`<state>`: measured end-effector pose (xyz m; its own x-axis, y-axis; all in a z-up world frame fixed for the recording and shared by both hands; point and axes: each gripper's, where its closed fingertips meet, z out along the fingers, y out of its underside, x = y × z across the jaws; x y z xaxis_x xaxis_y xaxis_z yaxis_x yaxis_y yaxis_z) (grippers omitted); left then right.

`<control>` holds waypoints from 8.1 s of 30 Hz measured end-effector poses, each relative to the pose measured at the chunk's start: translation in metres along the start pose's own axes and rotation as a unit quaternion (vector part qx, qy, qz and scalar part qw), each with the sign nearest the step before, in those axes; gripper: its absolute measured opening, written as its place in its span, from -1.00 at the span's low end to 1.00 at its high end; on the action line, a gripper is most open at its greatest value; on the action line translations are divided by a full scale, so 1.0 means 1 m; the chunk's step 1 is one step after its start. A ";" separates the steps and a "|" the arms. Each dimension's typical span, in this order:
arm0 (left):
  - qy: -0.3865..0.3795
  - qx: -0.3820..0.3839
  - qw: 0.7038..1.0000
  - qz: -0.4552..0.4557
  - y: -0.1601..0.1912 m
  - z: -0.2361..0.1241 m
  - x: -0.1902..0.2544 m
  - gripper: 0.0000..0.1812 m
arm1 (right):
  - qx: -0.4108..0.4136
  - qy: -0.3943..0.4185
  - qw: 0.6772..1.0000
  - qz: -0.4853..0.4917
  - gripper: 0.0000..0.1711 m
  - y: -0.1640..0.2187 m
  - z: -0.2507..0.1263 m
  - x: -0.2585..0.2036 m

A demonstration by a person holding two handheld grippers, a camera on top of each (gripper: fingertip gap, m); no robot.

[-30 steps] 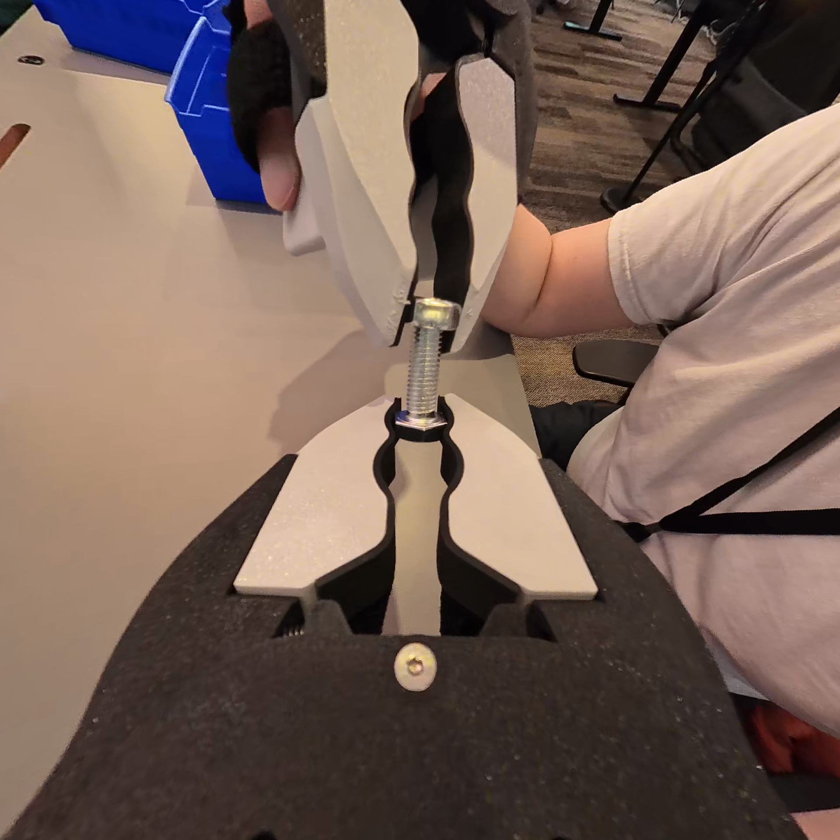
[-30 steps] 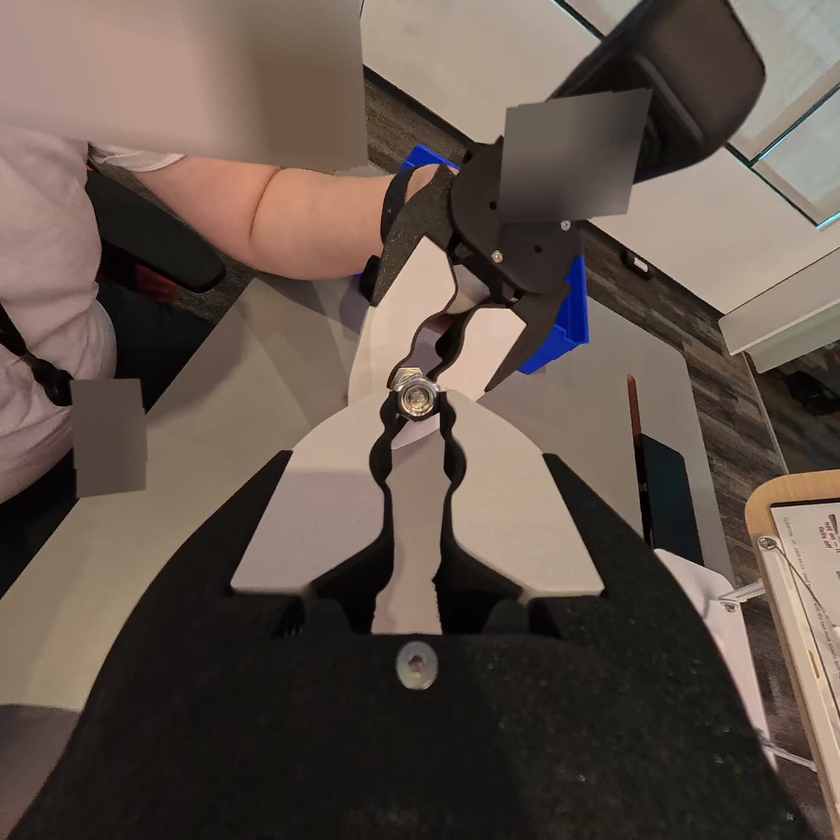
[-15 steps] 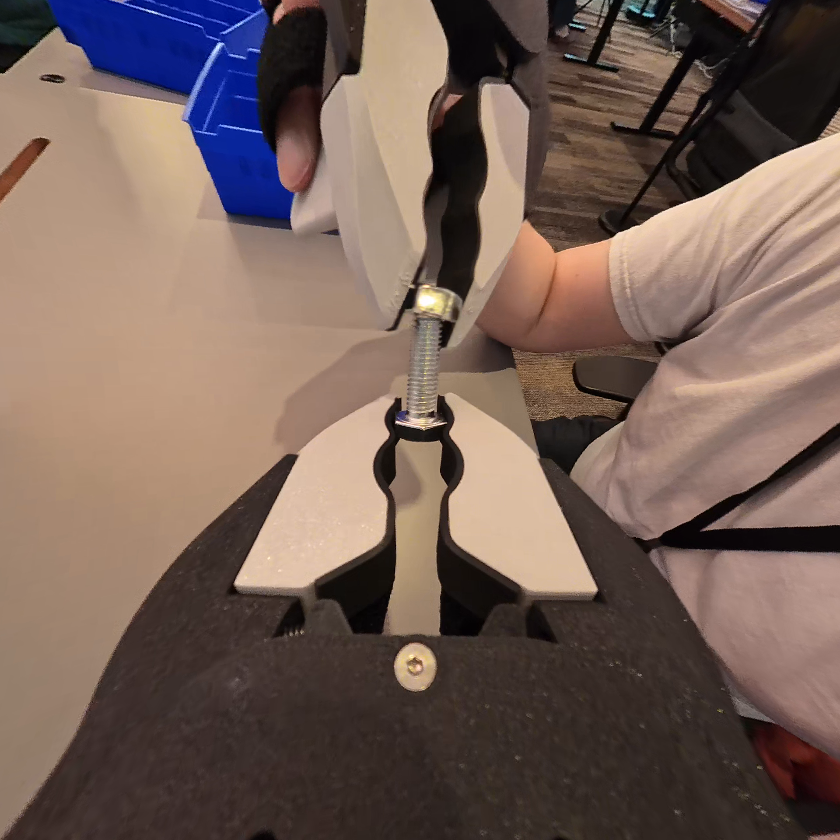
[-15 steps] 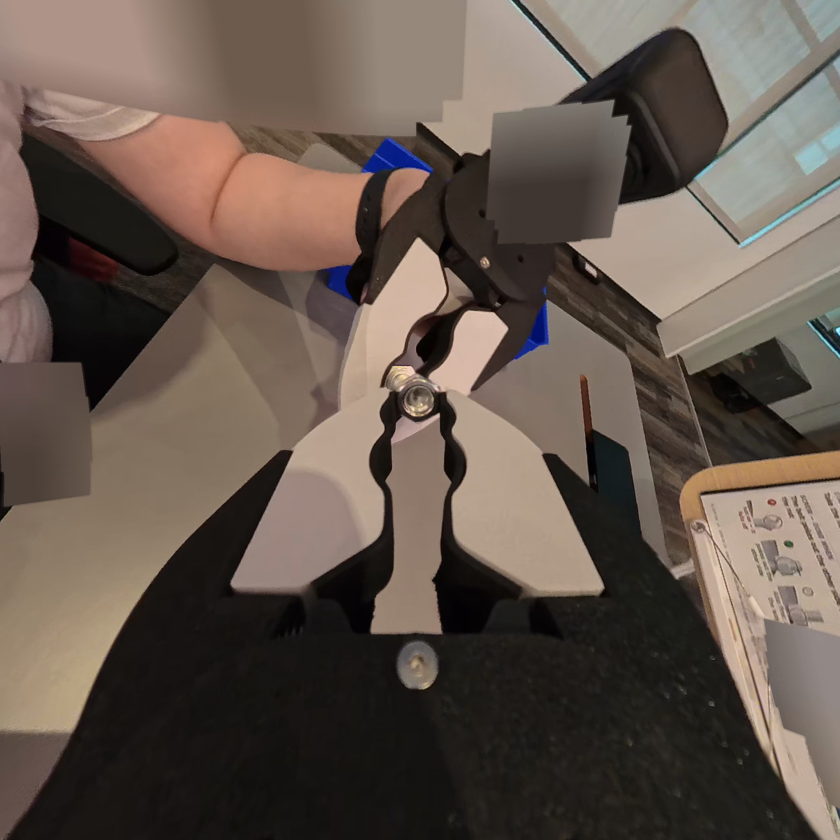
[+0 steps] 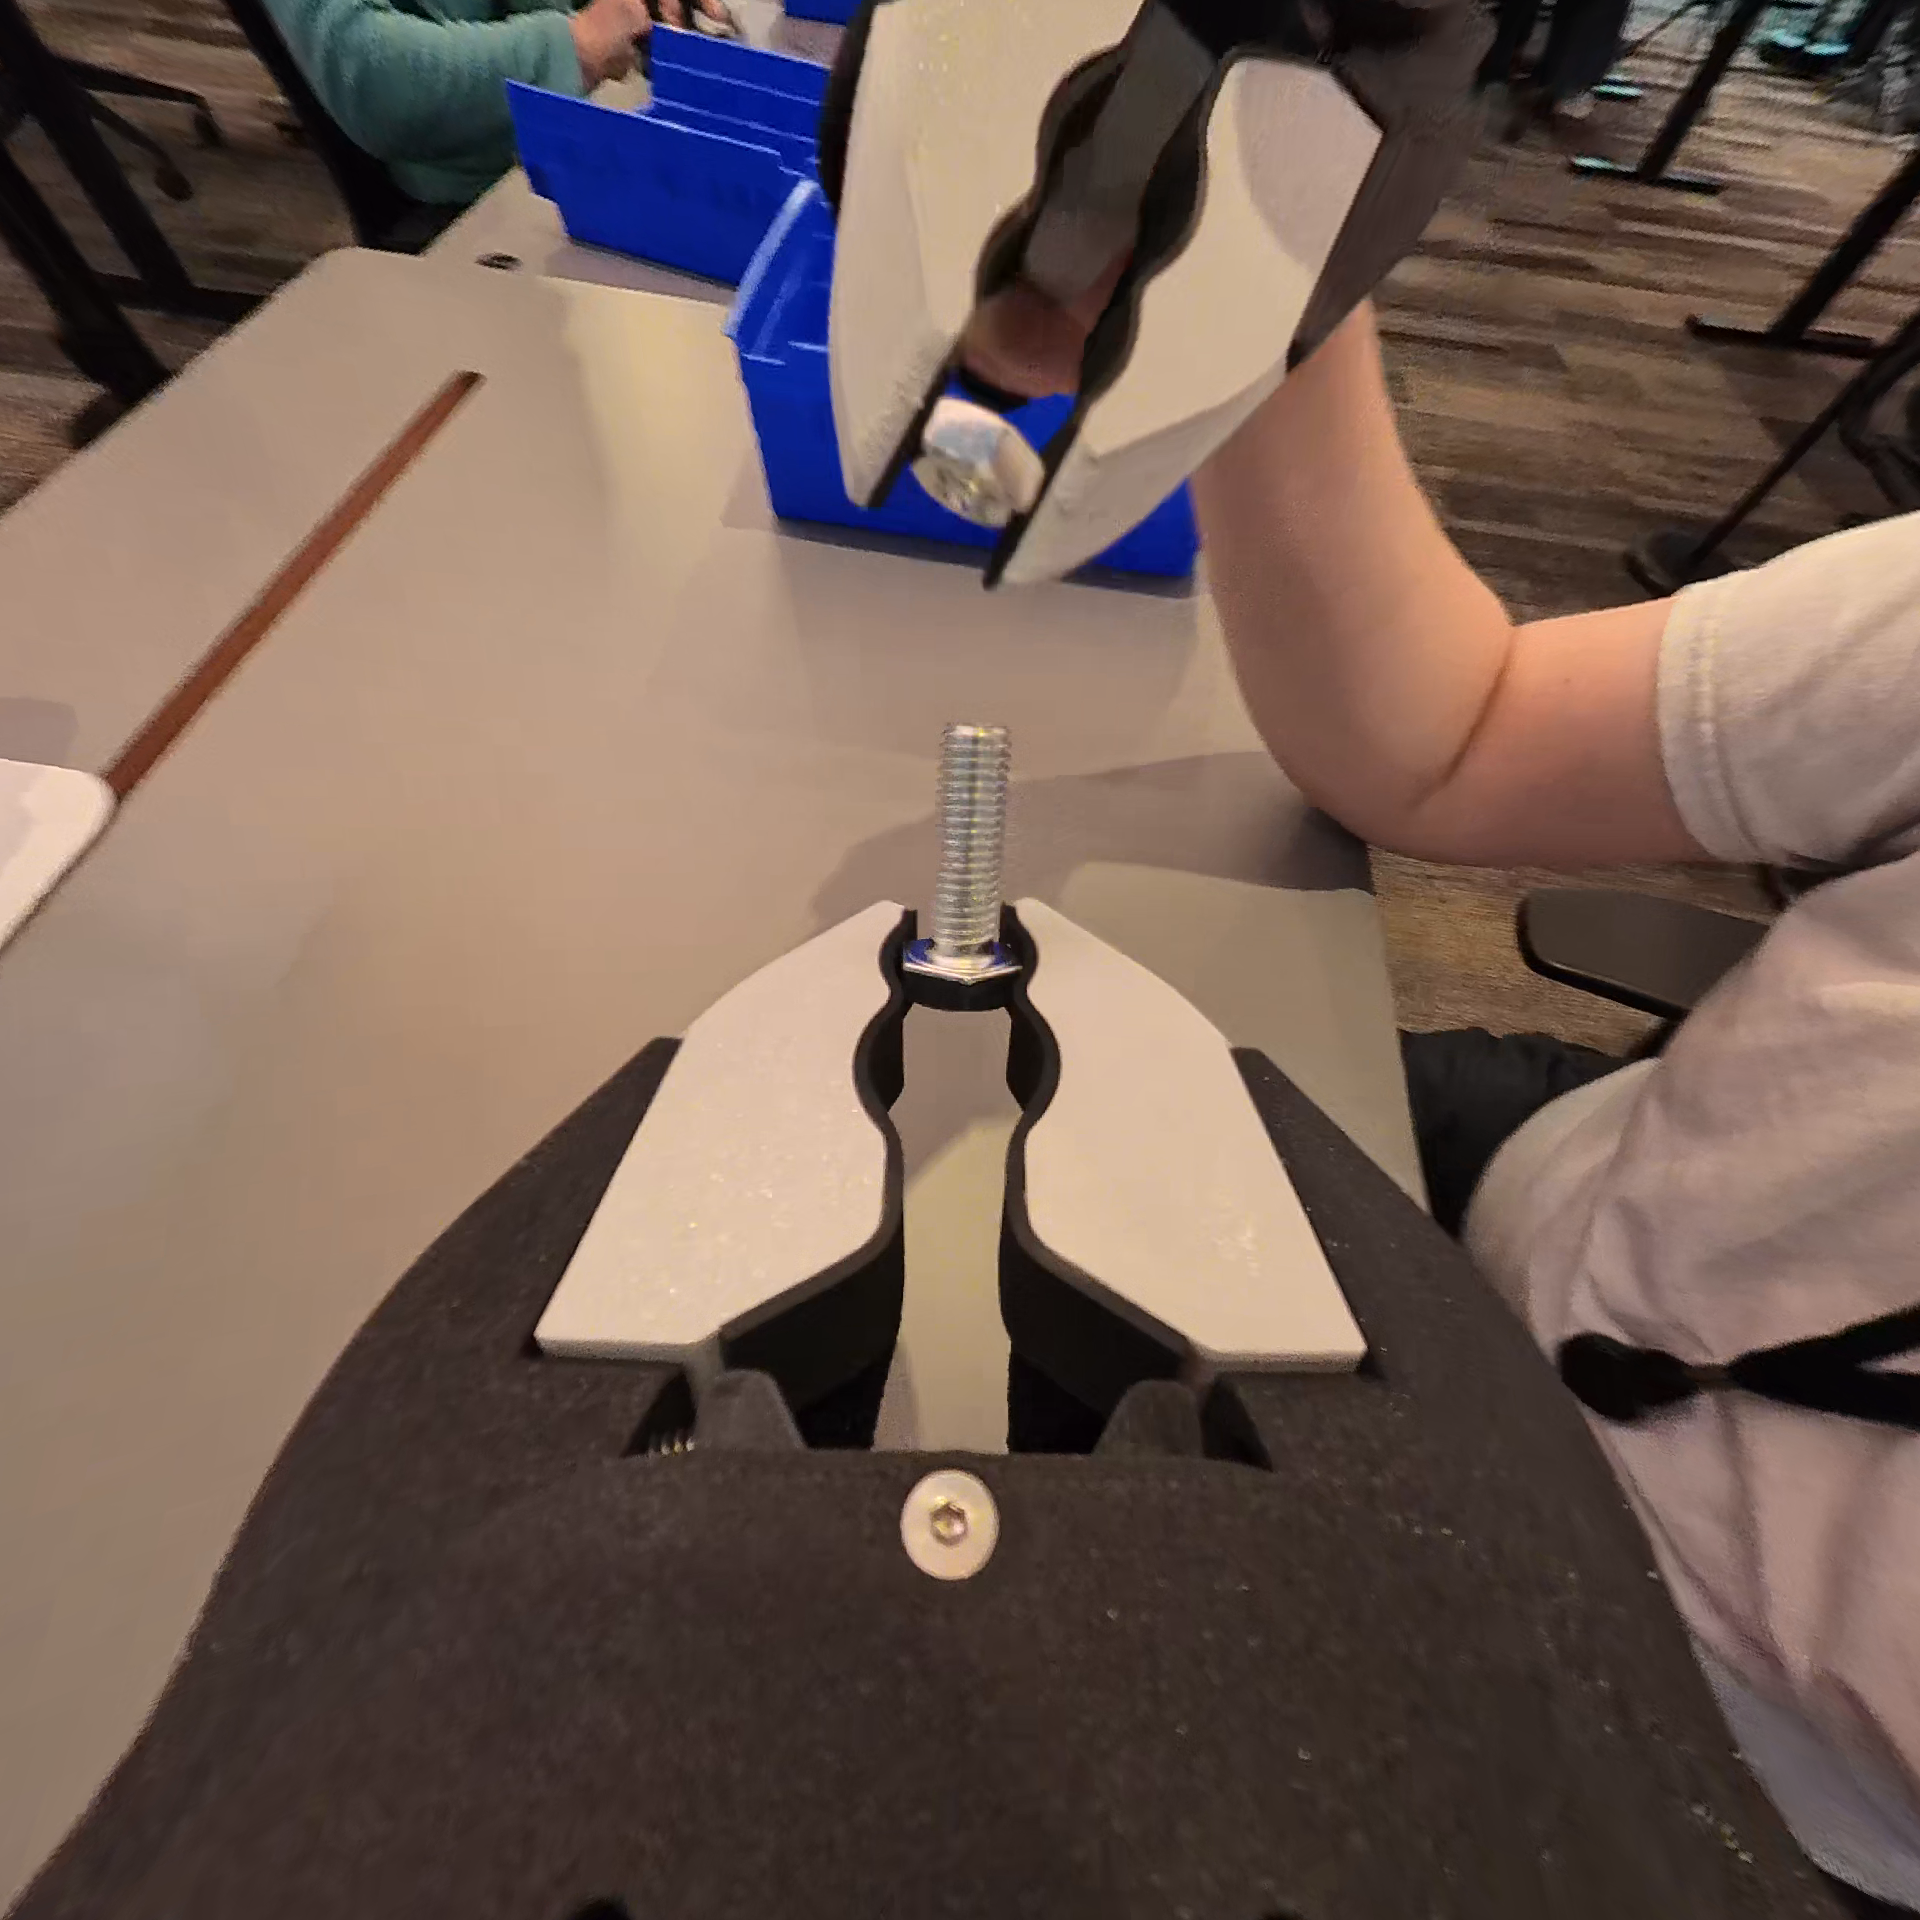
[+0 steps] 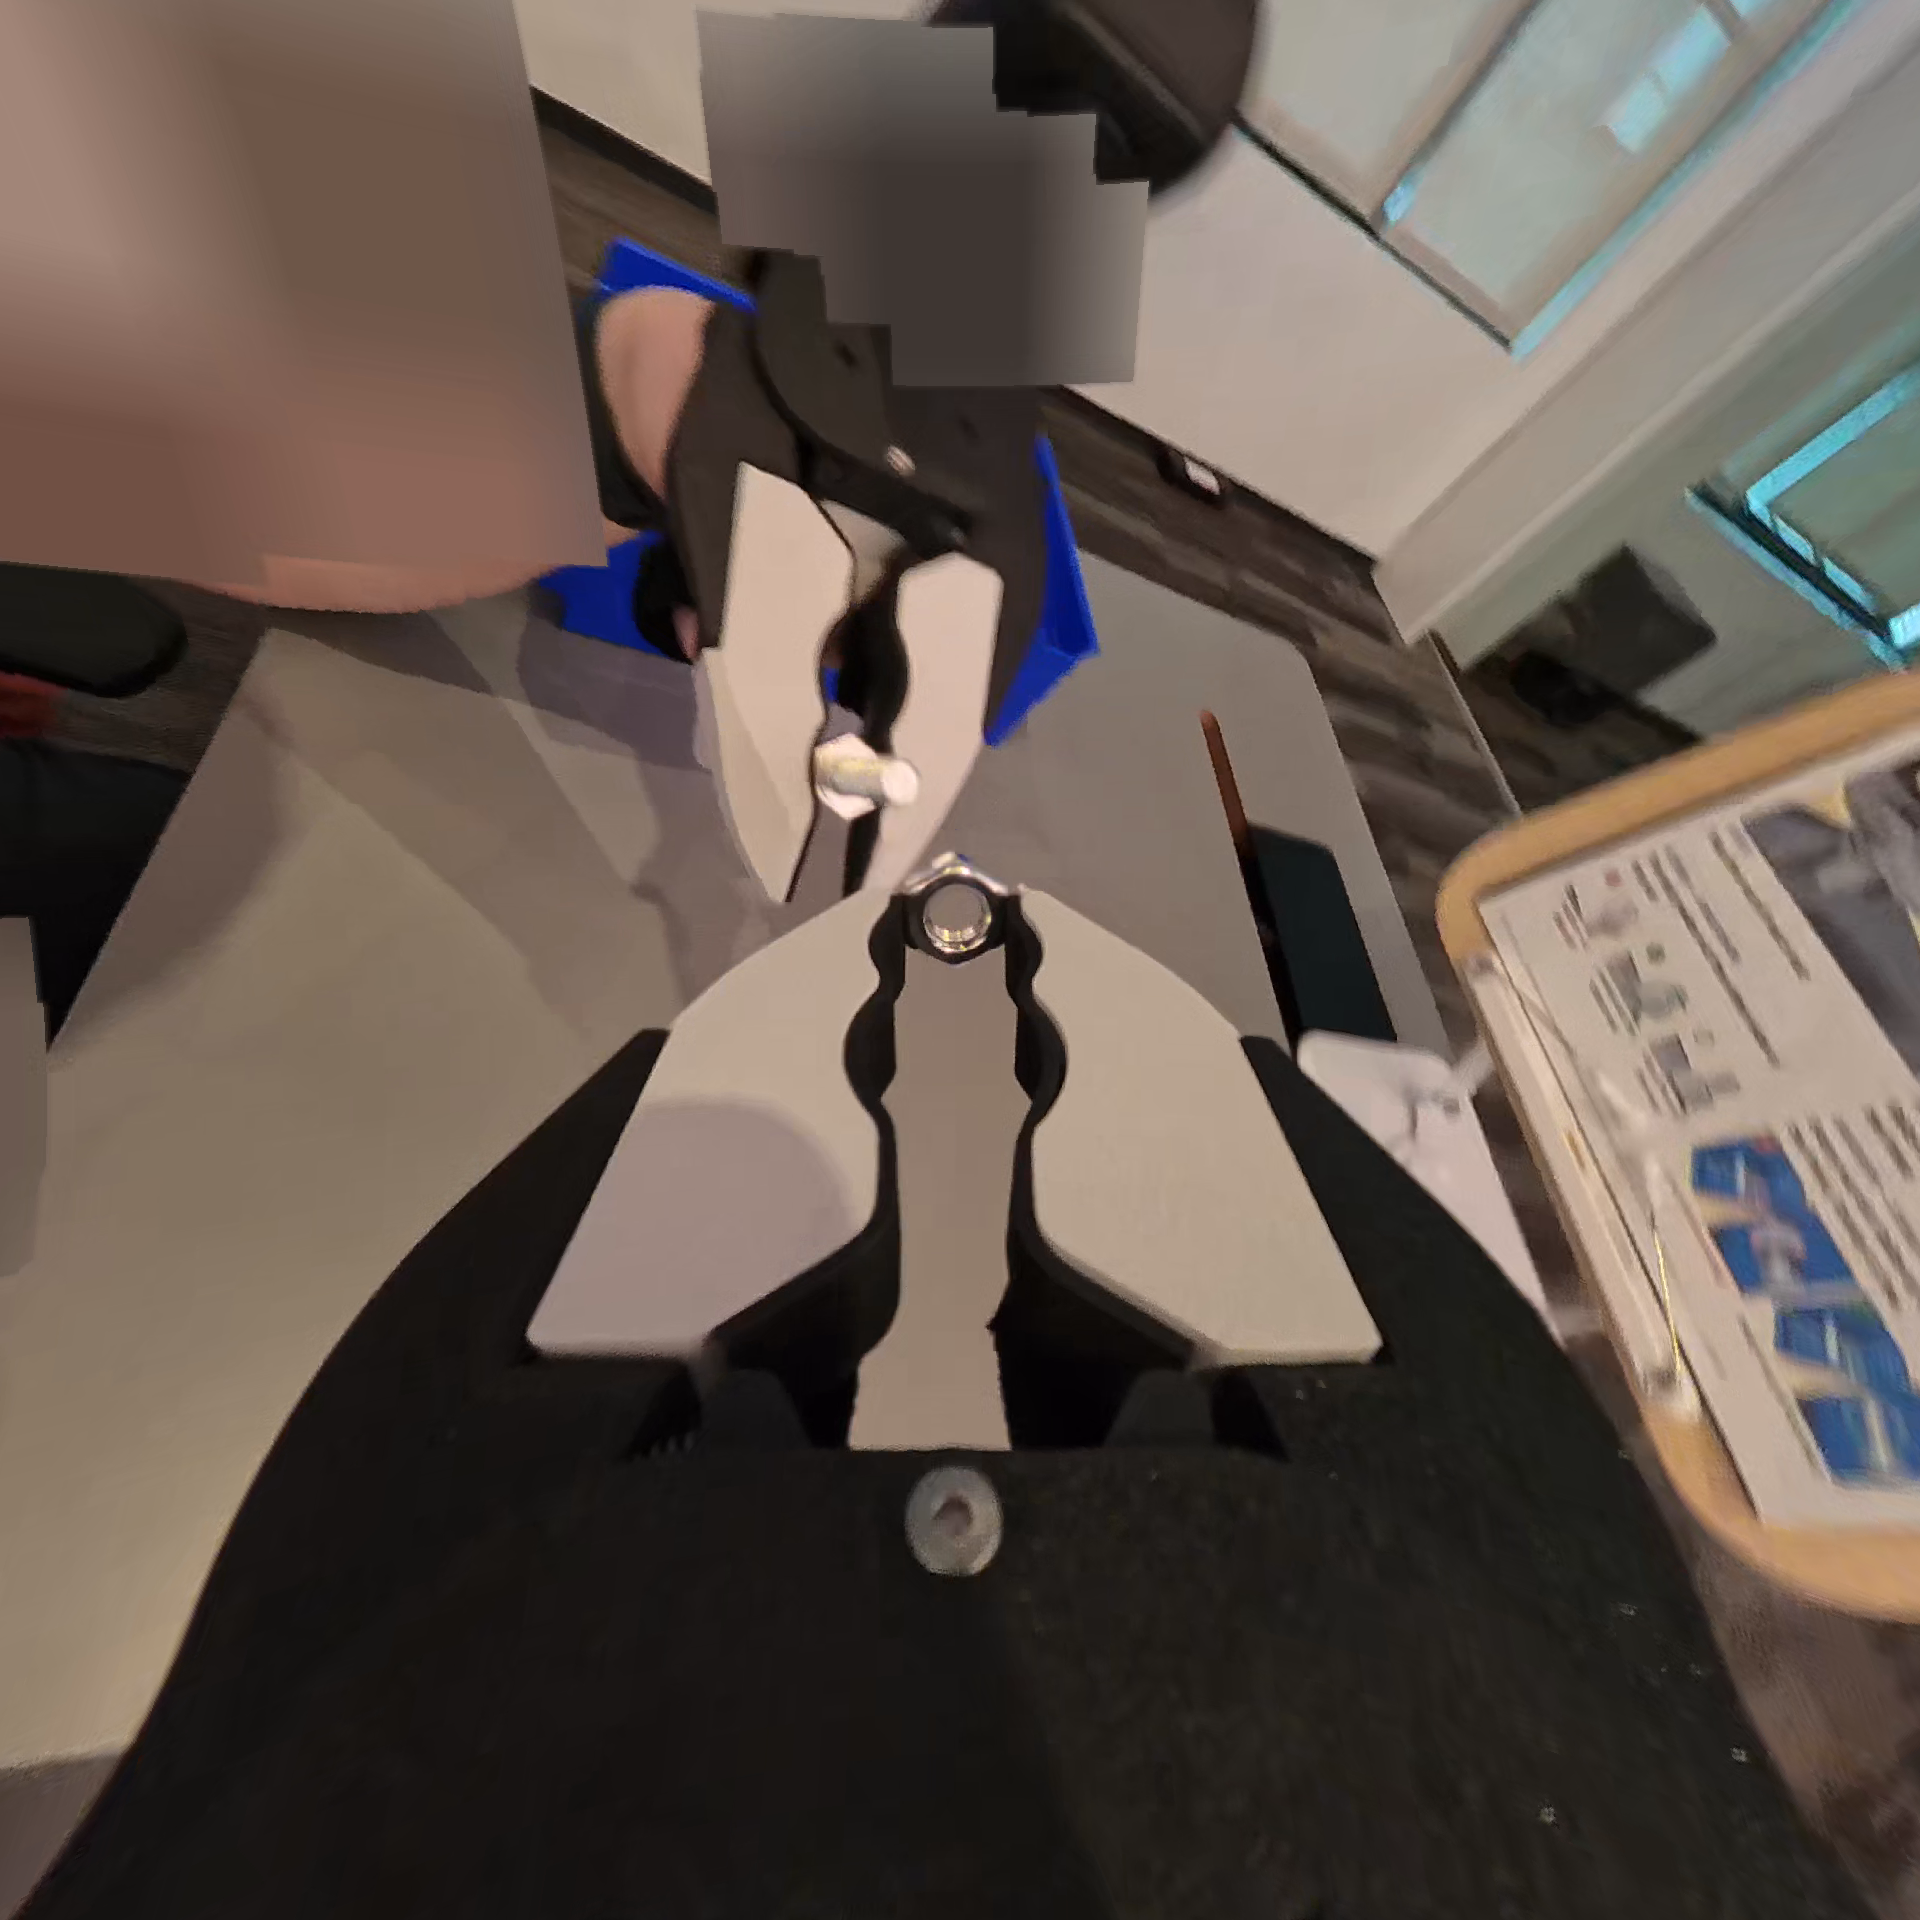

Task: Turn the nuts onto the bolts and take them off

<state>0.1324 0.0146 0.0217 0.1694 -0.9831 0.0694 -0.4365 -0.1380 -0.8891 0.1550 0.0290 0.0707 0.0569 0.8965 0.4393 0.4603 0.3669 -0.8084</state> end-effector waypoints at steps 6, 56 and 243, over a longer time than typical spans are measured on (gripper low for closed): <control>-0.062 0.027 0.997 0.020 -0.015 -0.016 -0.009 -0.84 | -0.120 0.205 0.958 0.162 -0.80 0.051 -0.117 0.031; -0.026 0.028 0.998 0.054 -0.022 0.001 0.025 -0.84 | 0.089 -0.049 0.989 0.106 -0.70 -0.031 -0.011 -0.033; -0.484 -0.023 0.850 -0.205 0.081 -0.079 0.059 -0.74 | -0.447 0.168 0.584 0.656 -0.96 0.431 -0.405 -0.065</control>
<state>0.0376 -0.0644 -0.0105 0.9543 -0.2938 -0.0549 -0.1948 -0.4719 -0.8598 0.7086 0.0280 -0.1473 0.9824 0.1044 -0.1551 0.0940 -0.9929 -0.0729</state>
